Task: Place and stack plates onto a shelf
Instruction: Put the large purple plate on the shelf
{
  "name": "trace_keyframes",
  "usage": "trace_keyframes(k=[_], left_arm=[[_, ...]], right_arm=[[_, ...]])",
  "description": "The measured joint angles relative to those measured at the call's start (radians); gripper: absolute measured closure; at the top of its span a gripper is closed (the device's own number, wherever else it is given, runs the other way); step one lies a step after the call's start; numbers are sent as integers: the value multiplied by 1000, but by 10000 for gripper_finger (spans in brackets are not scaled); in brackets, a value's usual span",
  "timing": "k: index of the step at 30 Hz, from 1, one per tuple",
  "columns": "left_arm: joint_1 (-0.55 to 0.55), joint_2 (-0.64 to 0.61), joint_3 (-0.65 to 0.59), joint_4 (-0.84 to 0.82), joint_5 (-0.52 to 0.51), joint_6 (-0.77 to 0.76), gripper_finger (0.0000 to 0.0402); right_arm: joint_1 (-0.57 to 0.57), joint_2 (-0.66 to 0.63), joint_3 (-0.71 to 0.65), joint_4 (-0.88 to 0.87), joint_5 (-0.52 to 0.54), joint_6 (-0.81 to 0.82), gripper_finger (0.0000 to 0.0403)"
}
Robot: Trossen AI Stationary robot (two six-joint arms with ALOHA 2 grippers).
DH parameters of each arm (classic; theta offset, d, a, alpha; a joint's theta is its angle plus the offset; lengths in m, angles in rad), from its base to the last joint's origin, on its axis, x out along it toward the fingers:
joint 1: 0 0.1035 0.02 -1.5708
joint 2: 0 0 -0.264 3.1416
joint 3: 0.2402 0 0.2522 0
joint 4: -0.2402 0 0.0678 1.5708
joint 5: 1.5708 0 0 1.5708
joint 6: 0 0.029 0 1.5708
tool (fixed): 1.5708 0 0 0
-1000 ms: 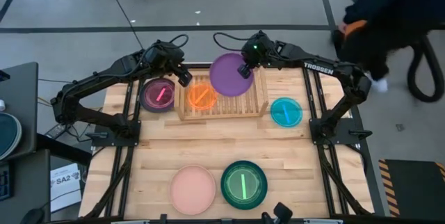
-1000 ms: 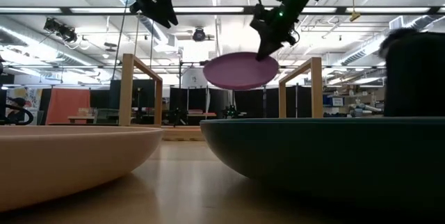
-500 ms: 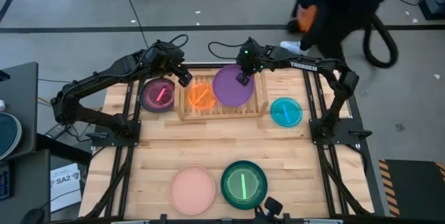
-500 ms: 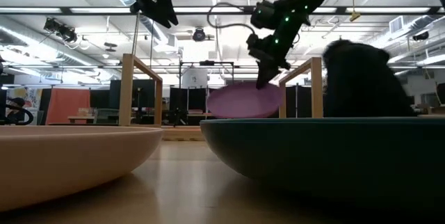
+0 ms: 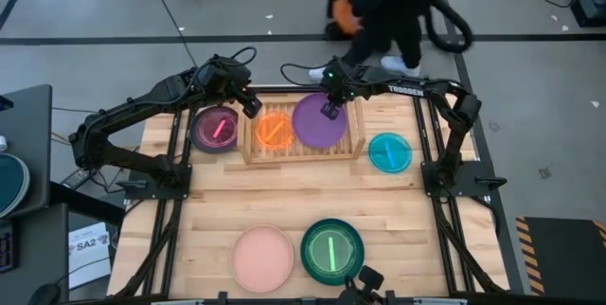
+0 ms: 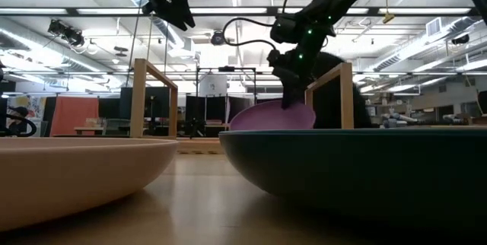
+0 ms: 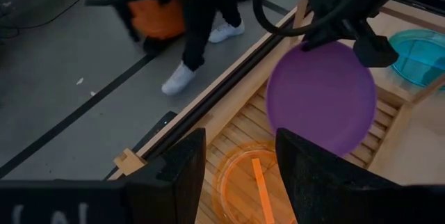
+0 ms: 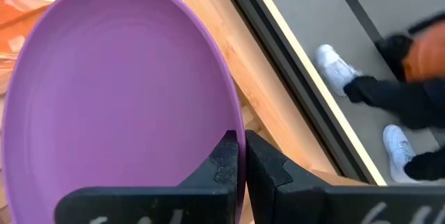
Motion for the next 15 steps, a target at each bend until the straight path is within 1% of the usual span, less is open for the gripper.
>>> trace_keyframes(k=[9, 15], left_arm=[[0, 0, -1, 0, 0, 0, 221], [0, 0, -1, 0, 0, 0, 221]], right_arm=[[-2, -2, 0, -33, 7, 1, 385], [-2, -1, 0, -30, 9, 1, 371]])
